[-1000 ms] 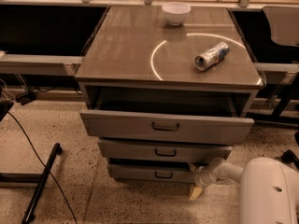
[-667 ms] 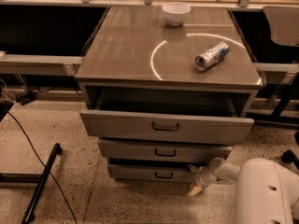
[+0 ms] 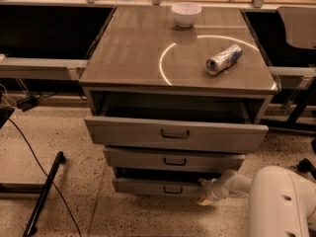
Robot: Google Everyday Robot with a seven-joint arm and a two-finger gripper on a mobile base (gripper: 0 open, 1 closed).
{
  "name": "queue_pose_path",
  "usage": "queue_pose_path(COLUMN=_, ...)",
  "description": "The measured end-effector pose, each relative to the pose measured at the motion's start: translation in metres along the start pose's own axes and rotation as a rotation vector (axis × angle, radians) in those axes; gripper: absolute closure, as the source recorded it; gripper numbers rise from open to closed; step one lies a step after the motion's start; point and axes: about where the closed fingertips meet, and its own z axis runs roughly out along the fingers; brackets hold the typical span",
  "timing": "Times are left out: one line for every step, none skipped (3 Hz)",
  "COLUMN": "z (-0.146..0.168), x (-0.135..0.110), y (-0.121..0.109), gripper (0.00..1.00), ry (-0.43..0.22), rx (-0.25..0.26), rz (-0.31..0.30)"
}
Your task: Open bottom drawer
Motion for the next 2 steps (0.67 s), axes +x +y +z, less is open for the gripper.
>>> queue_pose_path(z=-0.005, x=-0.003, y=0.000, gripper=0.25, ry=0.000, rx=0.003, rz=-0.004)
queue_pose_path(z=-0.045, x=-0.019, y=-0.011, gripper=0.13, ry=-0.016, rx=0.106, rz=-0.067)
